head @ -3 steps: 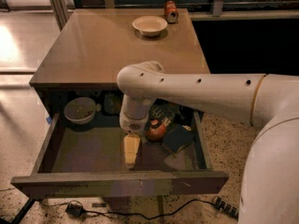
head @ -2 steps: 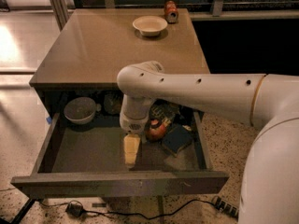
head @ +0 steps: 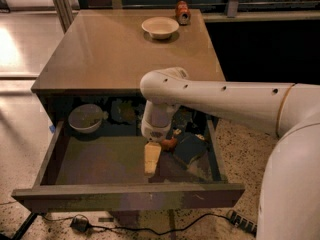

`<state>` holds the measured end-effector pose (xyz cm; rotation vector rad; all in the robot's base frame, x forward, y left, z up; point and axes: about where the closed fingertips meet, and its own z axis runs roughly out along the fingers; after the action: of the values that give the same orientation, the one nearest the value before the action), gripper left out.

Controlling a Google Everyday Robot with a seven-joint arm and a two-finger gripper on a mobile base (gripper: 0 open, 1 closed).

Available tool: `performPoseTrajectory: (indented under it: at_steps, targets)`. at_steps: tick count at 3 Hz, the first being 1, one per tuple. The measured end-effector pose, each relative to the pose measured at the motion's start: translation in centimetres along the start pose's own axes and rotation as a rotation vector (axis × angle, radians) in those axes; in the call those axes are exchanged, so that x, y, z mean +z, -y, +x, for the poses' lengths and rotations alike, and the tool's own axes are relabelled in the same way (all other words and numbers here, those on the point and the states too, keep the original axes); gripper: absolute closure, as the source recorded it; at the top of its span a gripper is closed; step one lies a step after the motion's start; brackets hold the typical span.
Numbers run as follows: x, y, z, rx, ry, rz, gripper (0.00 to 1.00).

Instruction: Pick apple from top drawer and place on counter

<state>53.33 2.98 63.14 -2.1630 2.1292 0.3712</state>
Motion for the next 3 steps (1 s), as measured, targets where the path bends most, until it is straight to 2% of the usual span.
performPoseTrajectory:
  at_steps: [1, 3]
  targets:
    - [0.38, 0.53, 2.68, 0.055, -0.001, 0.002, 0.00]
    - [0.26, 0.82, 2.95, 0.068, 0.003, 0.007, 0.00]
